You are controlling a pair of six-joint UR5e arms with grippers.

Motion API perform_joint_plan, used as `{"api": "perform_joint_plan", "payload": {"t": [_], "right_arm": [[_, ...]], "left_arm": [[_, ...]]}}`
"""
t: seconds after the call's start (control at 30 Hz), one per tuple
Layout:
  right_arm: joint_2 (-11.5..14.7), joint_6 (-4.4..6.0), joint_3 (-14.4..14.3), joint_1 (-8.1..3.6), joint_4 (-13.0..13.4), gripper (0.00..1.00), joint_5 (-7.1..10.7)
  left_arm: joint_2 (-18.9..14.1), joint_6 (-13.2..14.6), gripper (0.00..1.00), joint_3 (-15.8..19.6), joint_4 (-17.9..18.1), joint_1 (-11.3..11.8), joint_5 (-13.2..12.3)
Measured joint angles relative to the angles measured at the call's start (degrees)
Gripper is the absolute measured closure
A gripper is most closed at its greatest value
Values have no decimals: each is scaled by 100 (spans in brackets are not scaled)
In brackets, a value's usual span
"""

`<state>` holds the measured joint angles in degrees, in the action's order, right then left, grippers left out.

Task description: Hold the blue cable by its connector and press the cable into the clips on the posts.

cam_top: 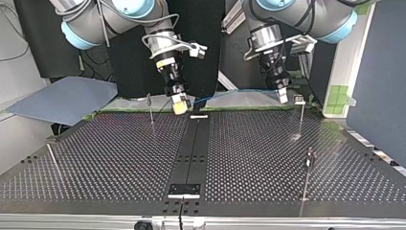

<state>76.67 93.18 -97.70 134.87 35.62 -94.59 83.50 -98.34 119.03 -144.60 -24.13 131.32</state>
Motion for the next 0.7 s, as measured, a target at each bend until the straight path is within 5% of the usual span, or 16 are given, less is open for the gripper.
{"api": "perform_joint_plan", "payload": {"t": [0.33, 0.7], "right_arm": [[-45, 17, 249, 0, -5, 100, 68], [-169, 18, 463, 2, -20, 100, 123]], "left_arm": [[0, -28, 100, -151, -261, 303, -203], [0, -180, 100, -211, -270, 909, -773]]}}
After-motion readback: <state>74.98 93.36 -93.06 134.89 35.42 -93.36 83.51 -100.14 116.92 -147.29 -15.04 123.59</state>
